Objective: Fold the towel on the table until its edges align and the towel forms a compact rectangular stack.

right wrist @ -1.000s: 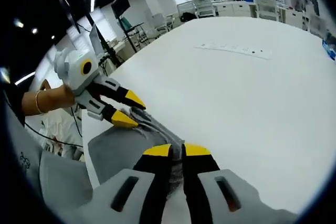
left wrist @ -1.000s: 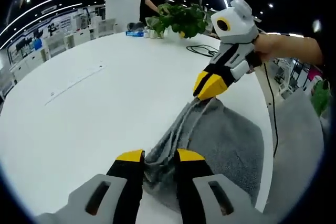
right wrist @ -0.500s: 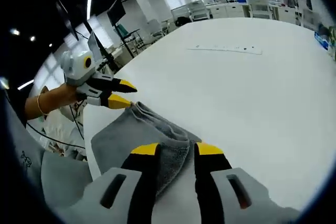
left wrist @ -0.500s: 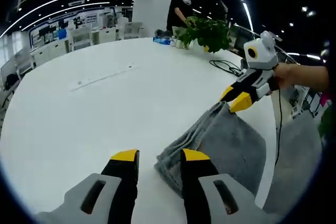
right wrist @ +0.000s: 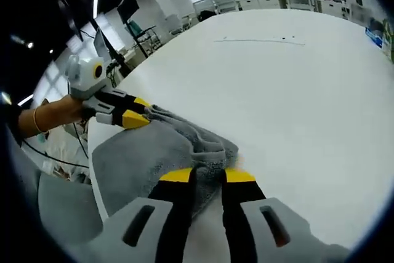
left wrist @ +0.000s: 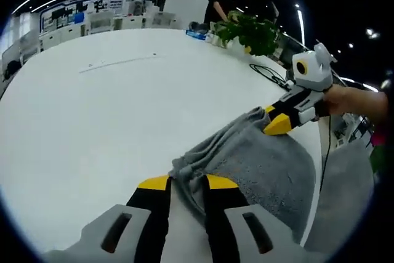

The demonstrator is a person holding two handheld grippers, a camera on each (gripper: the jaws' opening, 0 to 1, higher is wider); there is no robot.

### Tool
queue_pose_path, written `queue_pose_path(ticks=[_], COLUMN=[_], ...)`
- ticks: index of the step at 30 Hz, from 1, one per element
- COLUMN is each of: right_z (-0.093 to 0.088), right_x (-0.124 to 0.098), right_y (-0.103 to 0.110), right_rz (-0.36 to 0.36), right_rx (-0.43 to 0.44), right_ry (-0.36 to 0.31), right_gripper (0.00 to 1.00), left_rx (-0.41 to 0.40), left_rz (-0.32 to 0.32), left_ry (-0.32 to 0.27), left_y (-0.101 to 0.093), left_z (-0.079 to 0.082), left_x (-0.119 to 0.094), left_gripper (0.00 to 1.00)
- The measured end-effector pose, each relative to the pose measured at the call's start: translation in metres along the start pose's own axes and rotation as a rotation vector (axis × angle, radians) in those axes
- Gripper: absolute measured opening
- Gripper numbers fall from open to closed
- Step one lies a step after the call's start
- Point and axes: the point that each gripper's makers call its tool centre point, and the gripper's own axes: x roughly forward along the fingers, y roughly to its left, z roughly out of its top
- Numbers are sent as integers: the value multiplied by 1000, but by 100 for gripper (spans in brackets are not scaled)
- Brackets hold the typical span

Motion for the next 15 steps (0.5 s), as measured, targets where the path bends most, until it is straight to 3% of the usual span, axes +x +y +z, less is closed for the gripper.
queue_pose_path(ticks=[6,9,13,15], right_z=[4,11,24,32], right_x=[5,9,16,19], right_y=[-8,-15,-28,-37], right_rz=[-29,-86,-123,-125], right_rx=[-11,-73,-87,-68], right_ry=[-22,-14,-18,-27], right_gripper=[14,13,13,13], left_rx=[-23,-9,-9,47], left_rz=[-25,-19,-9,2], left_ry=[-15,-35,-70,-68], left_y=[2,6,15,22], left_z=[3,8,21,29], left_x=[4,10,20,26], left_gripper=[19,17,16,16])
